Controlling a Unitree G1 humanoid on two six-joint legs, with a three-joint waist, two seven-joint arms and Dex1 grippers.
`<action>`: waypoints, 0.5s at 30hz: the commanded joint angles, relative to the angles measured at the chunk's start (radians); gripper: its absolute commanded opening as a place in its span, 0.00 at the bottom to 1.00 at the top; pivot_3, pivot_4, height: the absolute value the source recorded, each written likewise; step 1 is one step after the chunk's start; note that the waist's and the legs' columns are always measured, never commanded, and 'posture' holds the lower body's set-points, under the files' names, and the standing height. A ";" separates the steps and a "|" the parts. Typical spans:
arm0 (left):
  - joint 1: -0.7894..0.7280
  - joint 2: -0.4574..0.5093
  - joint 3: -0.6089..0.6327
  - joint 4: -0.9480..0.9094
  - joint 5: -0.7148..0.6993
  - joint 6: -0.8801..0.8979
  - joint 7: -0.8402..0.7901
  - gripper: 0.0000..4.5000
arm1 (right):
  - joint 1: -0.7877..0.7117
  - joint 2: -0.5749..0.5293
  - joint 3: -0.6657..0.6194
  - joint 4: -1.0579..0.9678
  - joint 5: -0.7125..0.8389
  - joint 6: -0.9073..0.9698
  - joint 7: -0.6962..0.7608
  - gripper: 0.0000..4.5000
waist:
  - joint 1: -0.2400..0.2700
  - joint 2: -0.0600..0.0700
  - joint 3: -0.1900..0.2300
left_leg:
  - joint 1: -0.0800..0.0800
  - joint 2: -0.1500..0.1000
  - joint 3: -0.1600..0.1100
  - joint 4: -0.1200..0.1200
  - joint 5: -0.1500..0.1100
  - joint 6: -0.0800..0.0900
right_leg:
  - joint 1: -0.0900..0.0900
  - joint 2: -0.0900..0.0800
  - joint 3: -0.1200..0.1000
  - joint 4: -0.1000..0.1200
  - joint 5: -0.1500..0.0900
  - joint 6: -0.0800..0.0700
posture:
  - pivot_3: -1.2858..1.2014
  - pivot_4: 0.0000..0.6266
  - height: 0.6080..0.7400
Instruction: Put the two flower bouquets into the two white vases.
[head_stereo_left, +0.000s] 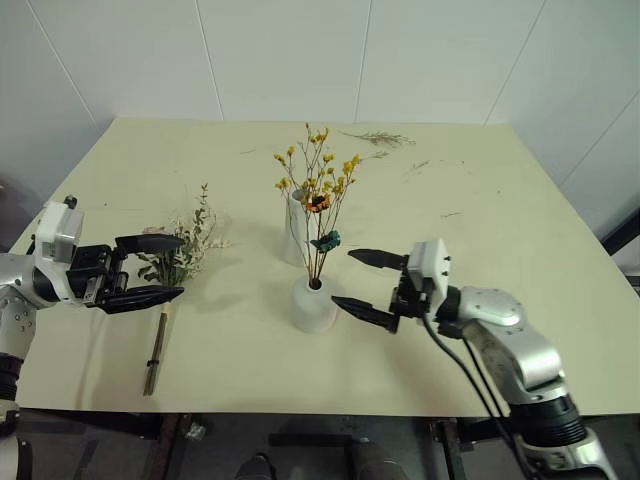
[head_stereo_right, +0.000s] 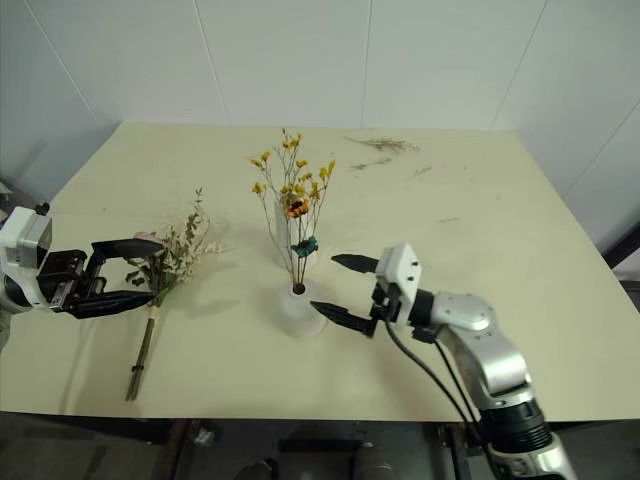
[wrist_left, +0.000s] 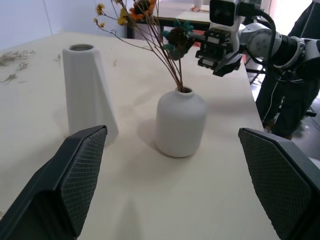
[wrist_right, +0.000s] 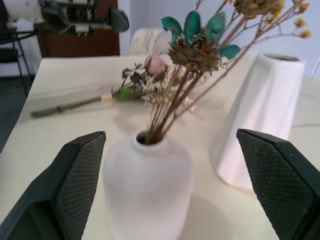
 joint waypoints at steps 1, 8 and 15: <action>0.037 -0.021 0.127 -0.104 -0.018 0.069 0.143 1.00 | -0.008 -0.090 -0.072 -0.039 0.019 -0.002 0.054 0.99 | -0.001 0.000 0.000 | 0.000 0.000 0.000 0.000 0.000 0.000 | 0.000 0.000 0.000 0.000 0.000 0.000 | 0.52 0.24 1.00; 0.170 -0.066 0.280 -0.345 -0.032 0.266 0.457 1.00 | -0.021 -0.259 -0.146 -0.026 0.147 0.070 0.242 0.99 | -0.001 0.000 0.000 | 0.000 0.000 0.000 0.001 0.000 0.000 | 0.001 -0.001 0.001 0.000 0.000 0.001 | 0.52 0.24 1.00; 0.331 -0.092 0.373 -0.626 -0.026 0.534 0.815 1.00 | -0.134 -0.284 -0.160 0.083 0.153 0.070 0.301 0.99 | -0.001 0.000 0.000 | 0.001 0.000 0.000 0.003 0.000 0.000 | 0.002 -0.001 0.001 0.000 0.001 0.002 | 0.52 0.24 1.00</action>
